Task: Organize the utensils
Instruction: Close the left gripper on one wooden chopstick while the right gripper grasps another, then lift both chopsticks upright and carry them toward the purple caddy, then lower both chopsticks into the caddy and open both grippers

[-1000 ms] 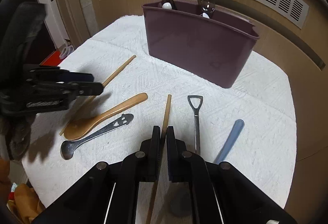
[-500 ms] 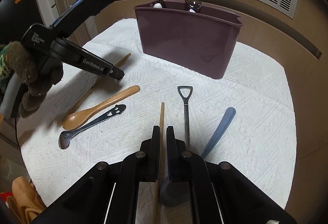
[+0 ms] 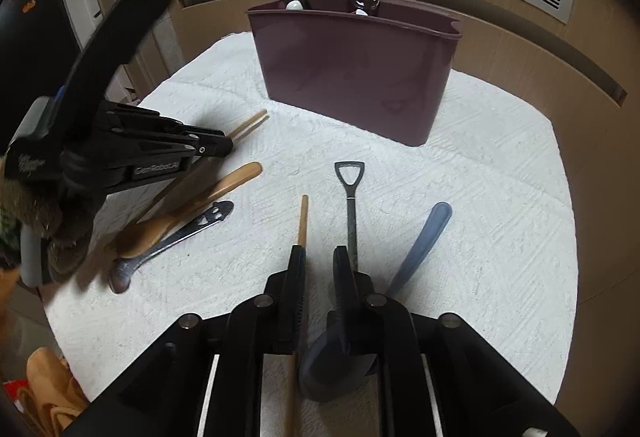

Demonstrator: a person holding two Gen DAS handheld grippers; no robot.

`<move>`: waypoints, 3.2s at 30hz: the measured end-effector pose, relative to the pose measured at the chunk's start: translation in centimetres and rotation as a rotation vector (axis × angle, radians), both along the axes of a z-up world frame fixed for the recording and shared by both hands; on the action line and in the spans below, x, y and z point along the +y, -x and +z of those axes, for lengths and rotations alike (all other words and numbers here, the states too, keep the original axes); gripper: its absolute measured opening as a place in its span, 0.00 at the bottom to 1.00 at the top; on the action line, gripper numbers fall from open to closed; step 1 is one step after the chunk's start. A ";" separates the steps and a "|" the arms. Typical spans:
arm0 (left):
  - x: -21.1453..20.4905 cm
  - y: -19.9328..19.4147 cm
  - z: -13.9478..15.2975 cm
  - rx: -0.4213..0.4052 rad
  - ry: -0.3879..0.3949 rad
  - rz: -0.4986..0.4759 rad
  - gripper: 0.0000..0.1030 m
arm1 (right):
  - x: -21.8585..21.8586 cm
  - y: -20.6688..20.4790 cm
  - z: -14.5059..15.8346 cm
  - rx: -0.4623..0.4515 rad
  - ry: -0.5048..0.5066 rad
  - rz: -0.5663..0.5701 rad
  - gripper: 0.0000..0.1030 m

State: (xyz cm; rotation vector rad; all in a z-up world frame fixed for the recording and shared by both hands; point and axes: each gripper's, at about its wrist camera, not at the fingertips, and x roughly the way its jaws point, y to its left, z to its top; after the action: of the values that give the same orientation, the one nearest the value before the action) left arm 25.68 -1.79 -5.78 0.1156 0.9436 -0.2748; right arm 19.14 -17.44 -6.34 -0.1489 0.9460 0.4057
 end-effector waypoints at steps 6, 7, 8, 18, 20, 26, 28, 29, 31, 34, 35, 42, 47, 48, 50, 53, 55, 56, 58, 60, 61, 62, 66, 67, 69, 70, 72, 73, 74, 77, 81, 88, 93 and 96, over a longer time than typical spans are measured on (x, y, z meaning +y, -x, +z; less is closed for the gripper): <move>3.0 4.9 6.4 -0.272 0.176 0.056 0.05 | 1.9 -1.2 -0.5 0.036 0.000 0.013 0.18; 3.1 5.0 7.3 -0.296 0.186 0.059 0.05 | 2.2 -1.4 -0.7 0.041 0.007 0.012 0.18; 3.5 5.2 7.9 -0.319 0.195 0.064 0.05 | 2.6 -1.9 -1.1 0.050 0.018 0.003 0.18; 6.1 7.9 8.4 -0.395 0.291 0.093 0.06 | 4.0 -1.9 -2.6 0.100 0.113 -0.016 0.18; 6.1 8.2 7.8 -0.375 0.298 0.089 0.06 | 3.9 -1.6 -2.6 0.112 0.109 -0.007 0.17; 6.4 9.0 6.2 -0.320 0.329 0.119 0.06 | 2.6 -0.4 -1.9 0.114 0.035 -0.018 0.05; 6.4 9.7 6.2 -0.319 0.332 0.132 0.06 | 2.2 0.8 -0.8 0.076 0.005 -0.023 0.05; 6.4 10.0 6.3 -0.320 0.337 0.136 0.06 | 2.1 1.4 -0.1 0.058 -0.012 -0.024 0.05; 6.4 10.6 7.0 -0.330 0.354 0.138 0.06 | 1.6 3.0 1.8 0.003 -0.057 -0.020 0.05; 6.0 11.9 8.8 -0.379 0.371 0.125 0.06 | 0.9 5.0 4.9 -0.090 -0.092 -0.021 0.05; 5.8 12.3 9.5 -0.400 0.377 0.115 0.06 | 0.6 5.6 6.1 -0.130 -0.103 -0.023 0.05; 3.6 13.9 15.9 -0.588 0.412 0.020 0.06 | -0.7 8.0 14.0 -0.444 -0.191 -0.028 0.05; 2.5 11.5 19.5 -0.717 0.438 0.012 0.06 | -1.7 6.3 18.8 -0.632 -0.302 -0.031 0.06; 2.4 10.6 19.9 -0.742 0.445 0.016 0.06 | -1.5 5.2 19.1 -0.651 -0.315 -0.037 0.06; 2.2 8.4 20.4 -0.777 0.452 0.014 0.06 | -1.6 3.3 19.9 -0.680 -0.332 -0.031 0.06; 1.8 4.7 20.7 -0.813 0.463 0.016 0.06 | -1.5 0.1 20.4 -0.755 -0.336 -0.035 0.06; 1.6 2.0 20.8 -0.826 0.487 0.014 0.06 | -1.9 -2.0 20.6 -0.779 -0.345 -0.050 0.06; 1.5 0.7 20.8 -0.828 0.499 0.010 0.06 | -2.0 -3.6 20.6 -0.777 -0.356 -0.059 0.06; 1.2 -1.5 20.8 -0.829 0.499 0.012 0.06 | -2.4 -6.1 20.5 -0.767 -0.361 -0.075 0.06; 1.2 -3.7 20.5 -0.797 0.494 0.019 0.06 | -2.7 -8.4 20.4 -0.730 -0.361 -0.075 0.06; 1.2 -4.7 20.1 -0.767 0.495 0.021 0.06 | -2.9 -9.6 20.2 -0.692 -0.359 -0.075 0.06; 1.2 -5.6 19.6 -0.733 0.481 0.021 0.06 | -3.1 -10.3 19.8 -0.657 -0.357 -0.067 0.06; 1.4 -6.7 16.7 -0.635 0.416 0.011 0.06 | -3.6 -11.1 16.1 -0.469 -0.284 0.008 0.06; 1.6 -6.8 15.7 -0.605 0.404 0.013 0.06 | -3.5 -10.9 14.8 -0.415 -0.254 0.023 0.06; 2.4 -7.0 14.0 -0.530 0.403 0.029 0.06 | -3.3 -10.6 12.2 -0.296 -0.220 0.057 0.06; 2.9 -7.2 13.2 -0.484 0.408 0.040 0.06 | -3.0 -10.5 10.8 -0.224 -0.209 0.072 0.06; 3.9 -7.0 12.2 -0.422 0.421 0.064 0.06 | -2.0 -10.3 8.4 -0.112 -0.174 0.105 0.07; 4.3 -6.8 11.9 -0.403 0.428 0.074 0.06 | -1.2 -9.9 7.2 -0.086 -0.141 0.118 0.09; 4.8 -6.5 11.6 -0.392 0.432 0.082 0.06 | -0.5 -9.5 6.3 -0.071 -0.111 0.137 0.17; 5.8 -4.9 11.1 -0.378 0.408 0.104 0.06 | 2.6 -8.2 3.7 -0.019 -0.027 0.212 0.33; 7.3 -3.4 9.6 -0.295 0.395 0.138 0.06 | 6.4 -7.7 1.2 0.011 0.060 0.274 0.38; 9.3 -1.1 6.3 -0.202 0.391 0.191 0.06 | 9.3 -10.6 -1.1 0.032 0.100 0.213 0.34; 9.9 0.3 5.8 -0.212 0.391 0.210 0.06 | 10.8 -12.0 -2.2 0.067 0.116 0.198 0.32; 10.2 1.0 6.1 -0.223 0.401 0.218 0.06 | 10.9 -11.7 -2.2 0.066 0.124 0.198 0.04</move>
State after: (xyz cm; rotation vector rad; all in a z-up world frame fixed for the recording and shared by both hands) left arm 24.71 8.43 0.29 -0.3184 0.6584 -0.2388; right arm 30.82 -6.53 -8.50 -0.3457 1.0258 0.5367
